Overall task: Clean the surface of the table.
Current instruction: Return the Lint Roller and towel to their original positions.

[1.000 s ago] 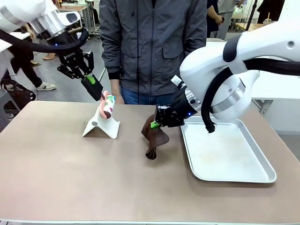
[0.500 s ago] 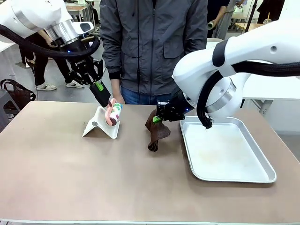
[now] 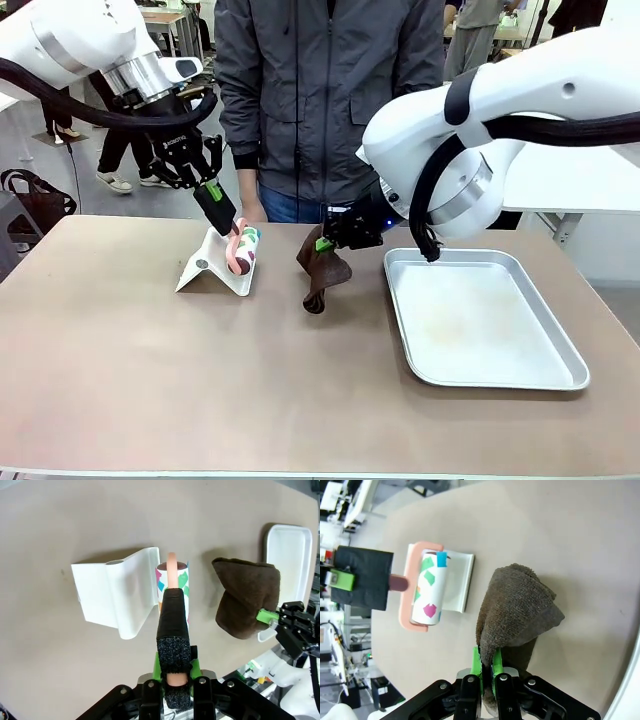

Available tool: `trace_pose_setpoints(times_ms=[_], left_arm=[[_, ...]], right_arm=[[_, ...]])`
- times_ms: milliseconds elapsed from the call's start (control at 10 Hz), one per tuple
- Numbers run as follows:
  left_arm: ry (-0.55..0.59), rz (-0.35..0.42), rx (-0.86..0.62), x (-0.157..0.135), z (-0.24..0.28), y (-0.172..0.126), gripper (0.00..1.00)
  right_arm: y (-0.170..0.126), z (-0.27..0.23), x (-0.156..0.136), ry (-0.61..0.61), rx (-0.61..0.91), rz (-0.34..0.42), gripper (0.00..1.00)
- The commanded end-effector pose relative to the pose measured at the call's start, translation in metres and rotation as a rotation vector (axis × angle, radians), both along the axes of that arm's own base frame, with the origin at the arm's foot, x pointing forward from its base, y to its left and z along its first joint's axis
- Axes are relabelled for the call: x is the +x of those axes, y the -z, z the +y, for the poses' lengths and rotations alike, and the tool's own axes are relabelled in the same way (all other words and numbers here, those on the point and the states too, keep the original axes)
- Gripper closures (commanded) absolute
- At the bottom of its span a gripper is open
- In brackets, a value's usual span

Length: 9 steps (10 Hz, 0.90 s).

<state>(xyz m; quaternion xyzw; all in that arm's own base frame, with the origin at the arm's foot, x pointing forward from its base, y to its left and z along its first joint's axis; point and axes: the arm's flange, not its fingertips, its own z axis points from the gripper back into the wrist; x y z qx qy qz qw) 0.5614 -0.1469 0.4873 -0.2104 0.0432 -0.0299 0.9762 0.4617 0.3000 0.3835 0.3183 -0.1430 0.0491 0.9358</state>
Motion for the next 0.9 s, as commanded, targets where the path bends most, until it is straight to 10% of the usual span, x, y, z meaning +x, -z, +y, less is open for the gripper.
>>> trace_pose_setpoints(times_ms=[0,800], left_arm=[[-0.022,0.013,0.007,-0.002,-0.005,0.005,0.78],[-0.121,-0.052,0.018,-0.008,-0.001,0.017,0.78]], right_arm=[[0.01,-0.001,0.012,-0.016,-0.03,0.019,0.91],[0.025,-0.013,0.017,0.009,-0.088,0.119,0.91]])
